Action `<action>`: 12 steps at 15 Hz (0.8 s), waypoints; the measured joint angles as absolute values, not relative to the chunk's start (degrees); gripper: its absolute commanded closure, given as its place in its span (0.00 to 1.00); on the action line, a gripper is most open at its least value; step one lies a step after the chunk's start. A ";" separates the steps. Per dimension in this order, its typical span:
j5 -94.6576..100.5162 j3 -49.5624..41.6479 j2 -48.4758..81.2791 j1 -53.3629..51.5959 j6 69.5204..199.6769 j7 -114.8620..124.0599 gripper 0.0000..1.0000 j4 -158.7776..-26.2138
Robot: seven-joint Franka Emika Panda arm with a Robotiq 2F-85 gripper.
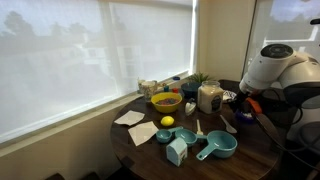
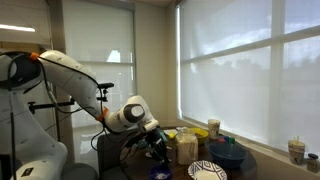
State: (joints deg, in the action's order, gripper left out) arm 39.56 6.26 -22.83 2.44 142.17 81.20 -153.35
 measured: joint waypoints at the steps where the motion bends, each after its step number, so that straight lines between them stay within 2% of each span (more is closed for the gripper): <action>1: 39.56 6.29 -22.83 2.48 142.30 81.26 0.60 -153.41; 2: 39.56 6.32 -22.83 2.53 142.43 81.30 0.64 -153.50; 3: 39.56 6.34 -22.83 2.56 142.49 81.31 0.62 -153.59; 9: 39.56 6.51 -22.83 2.83 142.51 81.31 0.23 -154.22; 10: 39.56 6.51 -22.83 2.85 142.51 81.31 0.40 -154.27; 11: 39.56 6.51 -22.83 2.87 142.51 81.31 0.61 -154.29; 12: 39.56 6.53 -22.83 2.87 142.51 81.31 0.61 -154.30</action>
